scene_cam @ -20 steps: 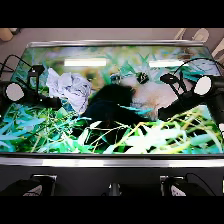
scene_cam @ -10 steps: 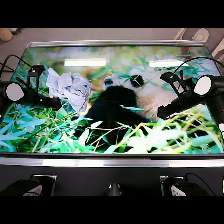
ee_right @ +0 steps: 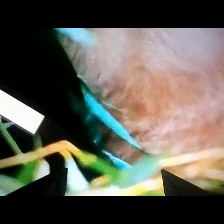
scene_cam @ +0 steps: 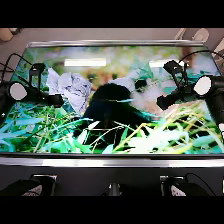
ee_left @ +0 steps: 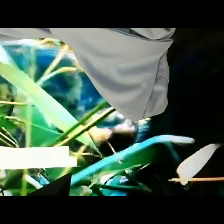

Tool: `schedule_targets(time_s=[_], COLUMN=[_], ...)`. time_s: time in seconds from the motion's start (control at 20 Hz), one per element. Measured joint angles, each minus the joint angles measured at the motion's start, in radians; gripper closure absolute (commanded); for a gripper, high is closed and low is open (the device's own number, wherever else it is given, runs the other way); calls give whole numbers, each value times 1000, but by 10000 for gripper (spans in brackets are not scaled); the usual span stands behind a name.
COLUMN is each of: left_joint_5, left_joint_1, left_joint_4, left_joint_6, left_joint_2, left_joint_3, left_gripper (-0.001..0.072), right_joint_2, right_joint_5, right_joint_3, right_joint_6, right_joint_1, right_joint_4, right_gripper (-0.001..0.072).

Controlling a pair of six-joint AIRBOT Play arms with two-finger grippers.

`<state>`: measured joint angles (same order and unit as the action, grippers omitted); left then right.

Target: Fold the shirts.

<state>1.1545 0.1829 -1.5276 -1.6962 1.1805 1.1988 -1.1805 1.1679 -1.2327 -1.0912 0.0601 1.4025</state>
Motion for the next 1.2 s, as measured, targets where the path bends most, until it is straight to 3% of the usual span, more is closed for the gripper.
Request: schedule_targets(time_s=[0.15, 0.25, 0.35, 0.4, 0.45, 0.5, 0.7, 0.75, 0.8, 0.85, 1.0, 1.2], left_joint_5=[-32, -121, -220, -238, -240, -222, -135, -130, -130, -135, -143, -152], left_joint_1=[2, -3, -30, -48, -69, -92, -159, -164, -166, -166, -167, -126], left_joint_4=[9, 9, 5, 5, 11, 31, 179, 222, 254, 280, 353, 415], left_joint_6=[-51, -68, -89, -99, -109, -117, -113, -101, -90, -82, -51, 109], left_joint_2=[35, 78, 163, 219, 291, 368, 621, 656, 685, 703, 716, 568], left_joint_3=[-1, 5, 50, 89, 142, 204, 407, 435, 456, 470, 497, 519], left_gripper=[111, 186, 182, 146, 28, -3, 11, 164, 397, 690, 684, 684], right_joint_2=[0, 0, 0, 0, 0, 0, 0, 0, 0, 0, 8, 64], right_joint_5=[-23, -45, -66, -74, -81, -88, -88, -85, -84, -80, -76, -68], right_joint_3=[0, 0, 0, 0, 0, 0, 0, 0, 0, 0, 0, -29], right_joint_6=[18, 26, 28, 29, 30, 31, 34, 34, 34, 34, 63, 134], right_joint_1=[0, 0, 0, 0, 0, 0, 0, 0, 0, 0, 0, -2], right_joint_4=[1, 0, -1, -2, -3, -5, -23, -25, -27, -29, -29, 46], right_gripper=[98, 97, 98, 98, 98, 98, 99, 99, 99, 99, 97, 96])
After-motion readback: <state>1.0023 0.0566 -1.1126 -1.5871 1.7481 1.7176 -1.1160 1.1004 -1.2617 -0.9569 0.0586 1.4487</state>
